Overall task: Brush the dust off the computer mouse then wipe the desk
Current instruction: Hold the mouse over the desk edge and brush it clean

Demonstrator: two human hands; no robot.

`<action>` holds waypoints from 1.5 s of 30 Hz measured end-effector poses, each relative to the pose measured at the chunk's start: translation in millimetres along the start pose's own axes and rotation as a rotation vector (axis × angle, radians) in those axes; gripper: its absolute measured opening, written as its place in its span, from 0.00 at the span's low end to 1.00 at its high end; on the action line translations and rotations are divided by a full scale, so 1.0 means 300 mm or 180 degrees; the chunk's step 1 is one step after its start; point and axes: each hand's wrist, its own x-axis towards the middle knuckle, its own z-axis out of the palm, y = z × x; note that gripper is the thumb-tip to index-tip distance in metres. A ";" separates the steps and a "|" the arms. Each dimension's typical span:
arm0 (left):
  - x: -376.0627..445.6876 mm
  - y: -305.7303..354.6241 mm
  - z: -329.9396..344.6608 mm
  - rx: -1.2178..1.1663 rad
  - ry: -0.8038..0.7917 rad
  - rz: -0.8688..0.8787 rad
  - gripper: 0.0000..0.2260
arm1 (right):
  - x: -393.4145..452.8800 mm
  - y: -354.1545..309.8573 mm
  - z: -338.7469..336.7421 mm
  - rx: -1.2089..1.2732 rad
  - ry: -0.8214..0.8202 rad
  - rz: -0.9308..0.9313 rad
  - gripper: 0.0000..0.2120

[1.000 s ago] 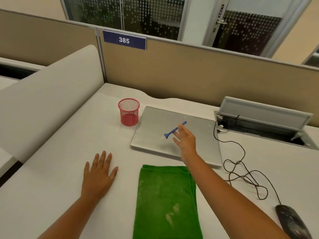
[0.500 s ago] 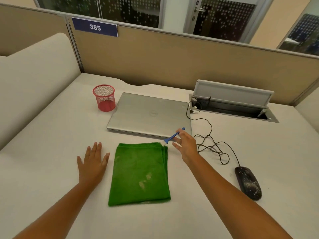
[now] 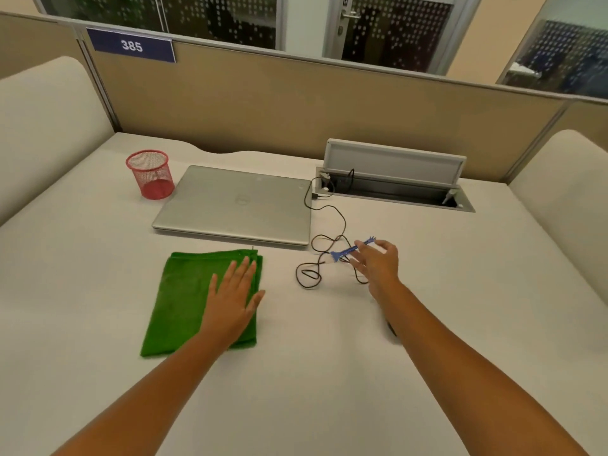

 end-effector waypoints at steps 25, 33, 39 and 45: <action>-0.116 0.263 0.216 0.0433 -0.0289 0.0241 0.38 | 0.187 0.043 -0.680 0.0607 0.0509 0.0573 0.09; -0.075 0.334 0.197 -0.0029 -0.0323 0.0353 0.45 | 0.191 0.045 -0.743 0.0503 0.0136 0.0659 0.14; 0.014 0.558 0.234 -0.0320 -0.0689 0.1166 0.48 | 0.199 0.048 -0.762 0.0634 0.0078 0.0746 0.08; 0.091 0.670 0.291 -0.0368 -0.0988 0.1301 0.56 | 0.207 0.061 -0.775 0.0755 0.0047 0.0736 0.07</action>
